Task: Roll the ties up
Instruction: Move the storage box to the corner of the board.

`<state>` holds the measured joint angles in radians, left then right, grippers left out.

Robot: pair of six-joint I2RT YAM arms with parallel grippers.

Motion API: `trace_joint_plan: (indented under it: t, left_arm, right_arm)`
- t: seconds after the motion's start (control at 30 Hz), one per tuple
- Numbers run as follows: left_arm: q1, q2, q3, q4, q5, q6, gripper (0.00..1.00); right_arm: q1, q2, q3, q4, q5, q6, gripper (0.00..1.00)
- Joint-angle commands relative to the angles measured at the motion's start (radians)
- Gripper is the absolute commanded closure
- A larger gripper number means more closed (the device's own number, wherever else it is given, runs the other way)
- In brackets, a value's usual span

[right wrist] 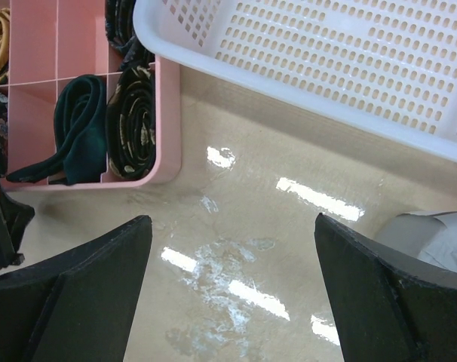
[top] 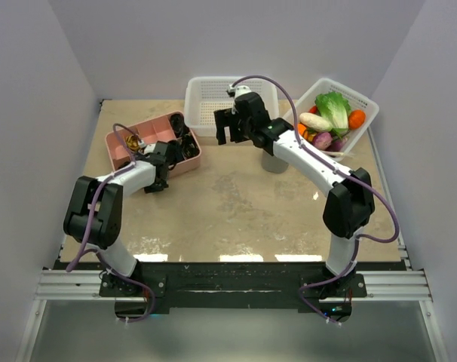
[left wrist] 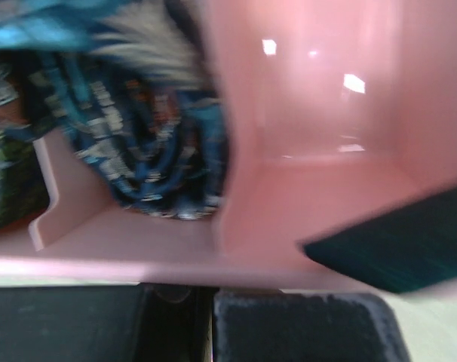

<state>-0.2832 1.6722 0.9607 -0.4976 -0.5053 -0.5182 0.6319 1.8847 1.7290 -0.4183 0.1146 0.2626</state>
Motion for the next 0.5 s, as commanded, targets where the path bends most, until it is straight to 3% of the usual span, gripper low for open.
trace_joint_plan:
  t: [0.0, 0.3, 0.47]
  left_arm:
    - [0.085, 0.027, 0.056, -0.015, -0.150, -0.032, 1.00]
    - [0.225, 0.060, 0.110, 0.113, -0.203, 0.004, 1.00]
    - [0.237, 0.018, 0.133, 0.154, -0.133, 0.018, 1.00]
  right_arm:
    - [-0.006, -0.050, -0.013, 0.024, 0.016, -0.017, 0.07]
    - [-0.008, -0.073, -0.037, 0.018, 0.002, -0.022, 0.06]
    - [-0.008, -0.113, -0.063, 0.023, 0.013, -0.023, 0.05]
